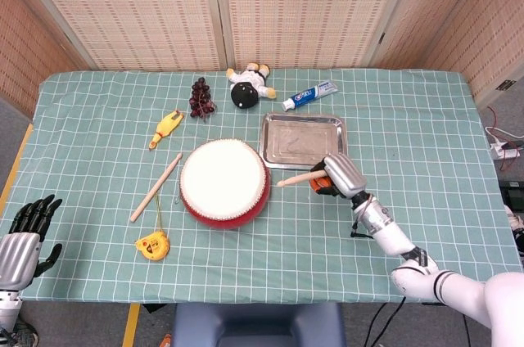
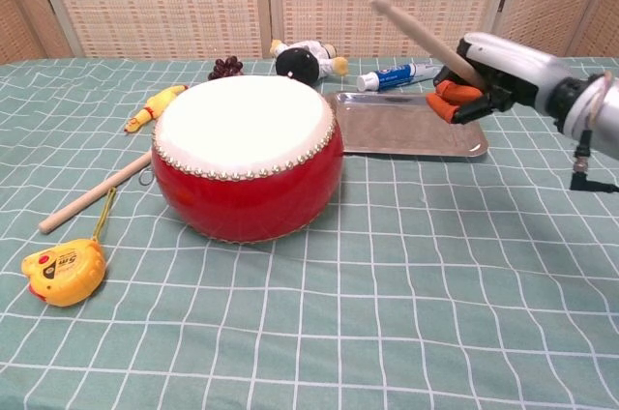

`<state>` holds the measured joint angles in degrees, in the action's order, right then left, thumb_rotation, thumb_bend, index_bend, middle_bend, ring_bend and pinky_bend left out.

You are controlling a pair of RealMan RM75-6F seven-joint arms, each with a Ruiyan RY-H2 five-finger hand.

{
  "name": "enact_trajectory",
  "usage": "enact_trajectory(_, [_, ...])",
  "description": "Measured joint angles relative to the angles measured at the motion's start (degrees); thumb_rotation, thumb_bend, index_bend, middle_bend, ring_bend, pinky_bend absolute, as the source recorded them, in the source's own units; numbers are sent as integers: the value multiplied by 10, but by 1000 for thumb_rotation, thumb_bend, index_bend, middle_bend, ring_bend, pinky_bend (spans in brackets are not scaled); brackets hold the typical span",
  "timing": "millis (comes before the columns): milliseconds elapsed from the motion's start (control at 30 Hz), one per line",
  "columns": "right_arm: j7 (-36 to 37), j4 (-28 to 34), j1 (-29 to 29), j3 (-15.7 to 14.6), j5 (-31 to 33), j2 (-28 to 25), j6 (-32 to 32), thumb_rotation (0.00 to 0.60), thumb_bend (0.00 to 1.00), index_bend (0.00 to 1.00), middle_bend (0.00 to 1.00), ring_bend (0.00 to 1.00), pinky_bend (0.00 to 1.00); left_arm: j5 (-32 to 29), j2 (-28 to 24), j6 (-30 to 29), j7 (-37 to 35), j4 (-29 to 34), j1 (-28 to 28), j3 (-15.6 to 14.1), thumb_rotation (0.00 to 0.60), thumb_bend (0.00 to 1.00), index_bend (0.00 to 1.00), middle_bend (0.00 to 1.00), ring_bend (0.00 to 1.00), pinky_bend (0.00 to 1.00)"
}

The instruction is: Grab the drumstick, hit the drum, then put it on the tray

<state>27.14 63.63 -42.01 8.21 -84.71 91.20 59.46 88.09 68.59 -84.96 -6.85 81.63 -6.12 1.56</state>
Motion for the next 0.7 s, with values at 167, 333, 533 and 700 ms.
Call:
enact_trajectory(167, [-239,31,-54,35,60,-15,-63,600,603,1000,1000,1000,1000,0,-1,-1,-4,-3,0,0,600,346,25,0,0,19])
enact_trajectory(333, [-419,42,-112,62,132,-16,-115,600,602,1000,1000,1000,1000,0,-2,-4,-8,-6,1,0,600,346,25,0,0,19])
enact_trajectory(533, [-542,36,-159,68,179,-8,-142,600,603,1000,1000,1000,1000,0,-2,-5,-11,-7,1,0,600,345,26,0,0,19])
enact_trajectory(700, [-605,20,-172,52,192,1,-144,600,603,1000,1000,1000,1000,3,-1,-6,-11,-7,1,-1,600,345,26,0,0,19])
